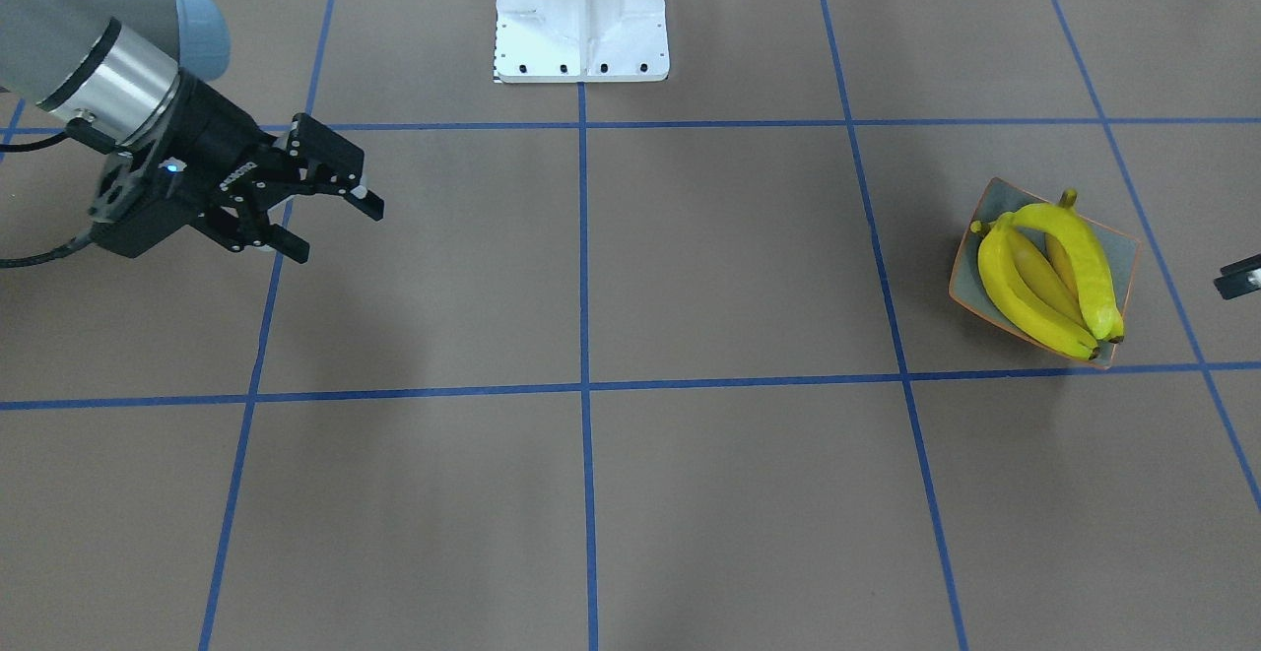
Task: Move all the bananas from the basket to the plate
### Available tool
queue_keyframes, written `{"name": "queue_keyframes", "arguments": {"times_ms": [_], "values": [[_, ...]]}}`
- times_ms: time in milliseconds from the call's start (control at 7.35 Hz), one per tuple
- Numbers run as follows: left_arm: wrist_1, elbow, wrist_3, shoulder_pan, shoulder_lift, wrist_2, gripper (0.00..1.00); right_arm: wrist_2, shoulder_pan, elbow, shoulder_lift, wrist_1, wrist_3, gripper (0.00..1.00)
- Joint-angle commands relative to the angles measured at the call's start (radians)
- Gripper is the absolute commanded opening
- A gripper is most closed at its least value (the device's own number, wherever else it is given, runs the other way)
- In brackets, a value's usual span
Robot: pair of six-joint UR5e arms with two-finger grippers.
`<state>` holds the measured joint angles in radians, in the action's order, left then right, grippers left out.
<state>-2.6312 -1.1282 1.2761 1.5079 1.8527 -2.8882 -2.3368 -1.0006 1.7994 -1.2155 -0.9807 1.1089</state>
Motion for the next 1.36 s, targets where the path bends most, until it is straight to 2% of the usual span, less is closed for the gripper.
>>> {"name": "queue_keyframes", "arguments": {"times_ms": [0, 136, 272, 408, 681, 817, 1225], "values": [[0.0, -0.018, -0.01, 0.028, 0.006, 0.163, 0.9, 0.077, -0.064, 0.006, -0.09, -0.001, -0.021, 0.98], [-0.001, -0.031, -0.015, 0.022, 0.006, 0.281, 0.9, 0.088, -0.11, 0.006, -0.11, -0.003, -0.032, 0.98], [0.003, -0.035, -0.112, 0.009, 0.005, 0.408, 0.93, 0.102, -0.146, -0.004, -0.14, -0.009, -0.106, 0.98], [0.067, -0.038, -0.267, 0.012, 0.006, 0.484, 0.96, 0.111, -0.188, -0.027, -0.169, -0.013, -0.218, 0.98], [0.184, -0.044, -0.625, 0.041, 0.008, 0.576, 0.96, 0.106, -0.286, -0.063, -0.217, -0.027, -0.347, 0.98], [0.251, -0.054, -0.784, 0.047, 0.008, 0.583, 0.96, 0.105, -0.336, -0.064, -0.243, -0.095, -0.471, 0.98], [0.455, -0.091, -1.201, 0.086, 0.008, 0.59, 0.99, 0.111, -0.499, -0.075, -0.245, -0.414, -0.928, 0.98]]}}
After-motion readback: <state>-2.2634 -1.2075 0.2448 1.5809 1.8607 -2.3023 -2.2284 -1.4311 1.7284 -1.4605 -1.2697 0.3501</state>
